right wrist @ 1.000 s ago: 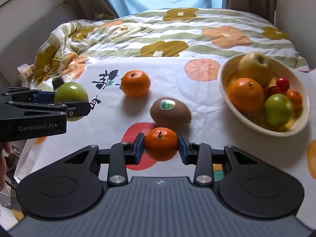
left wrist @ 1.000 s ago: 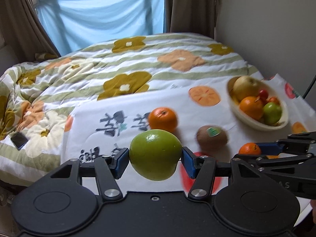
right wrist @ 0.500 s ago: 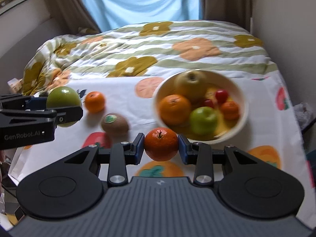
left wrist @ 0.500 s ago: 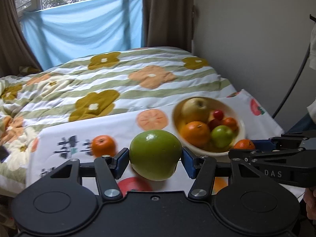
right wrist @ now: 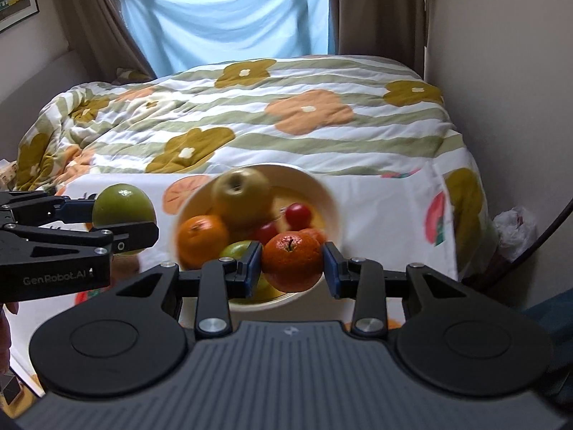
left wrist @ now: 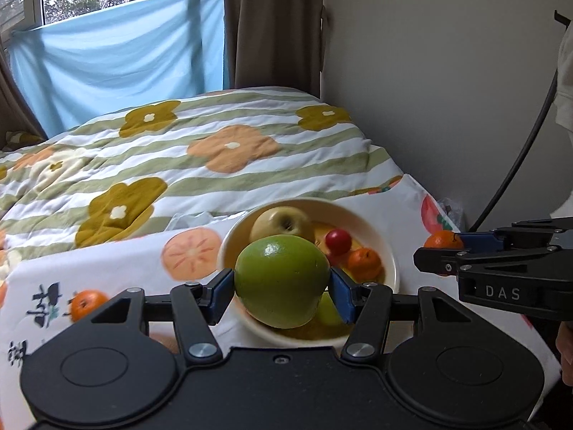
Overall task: Organize fruits
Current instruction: 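Carry the green apple and tangerine into the bowl and open both grippers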
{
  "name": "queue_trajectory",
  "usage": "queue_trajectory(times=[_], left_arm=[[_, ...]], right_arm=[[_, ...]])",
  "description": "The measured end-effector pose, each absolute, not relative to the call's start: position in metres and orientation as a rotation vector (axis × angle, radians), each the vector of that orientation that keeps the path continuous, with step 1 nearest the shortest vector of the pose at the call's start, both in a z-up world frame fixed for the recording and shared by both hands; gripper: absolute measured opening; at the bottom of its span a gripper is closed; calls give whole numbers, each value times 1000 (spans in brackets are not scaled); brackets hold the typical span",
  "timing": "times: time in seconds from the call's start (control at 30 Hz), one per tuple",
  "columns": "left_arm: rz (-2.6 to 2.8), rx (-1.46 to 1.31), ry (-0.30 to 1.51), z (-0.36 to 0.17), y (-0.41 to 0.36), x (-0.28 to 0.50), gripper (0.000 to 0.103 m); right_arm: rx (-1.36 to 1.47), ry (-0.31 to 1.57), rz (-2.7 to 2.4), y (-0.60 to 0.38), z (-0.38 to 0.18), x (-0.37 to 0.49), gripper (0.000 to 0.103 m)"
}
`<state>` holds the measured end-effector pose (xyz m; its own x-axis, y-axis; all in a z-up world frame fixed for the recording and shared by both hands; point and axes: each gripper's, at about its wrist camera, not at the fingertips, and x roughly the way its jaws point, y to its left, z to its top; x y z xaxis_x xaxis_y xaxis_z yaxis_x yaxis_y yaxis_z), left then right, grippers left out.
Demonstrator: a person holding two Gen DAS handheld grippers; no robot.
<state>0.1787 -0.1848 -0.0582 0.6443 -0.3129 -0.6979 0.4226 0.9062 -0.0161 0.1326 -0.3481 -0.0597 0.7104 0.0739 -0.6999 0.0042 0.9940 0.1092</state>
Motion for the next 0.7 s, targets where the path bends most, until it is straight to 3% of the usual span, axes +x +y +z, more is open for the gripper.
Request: queue_trajectory(times=[0.7], left_arm=[[-382, 199, 800, -109, -241, 223, 61]], right_arm=[[125, 826, 69, -390, -94, 176, 51]])
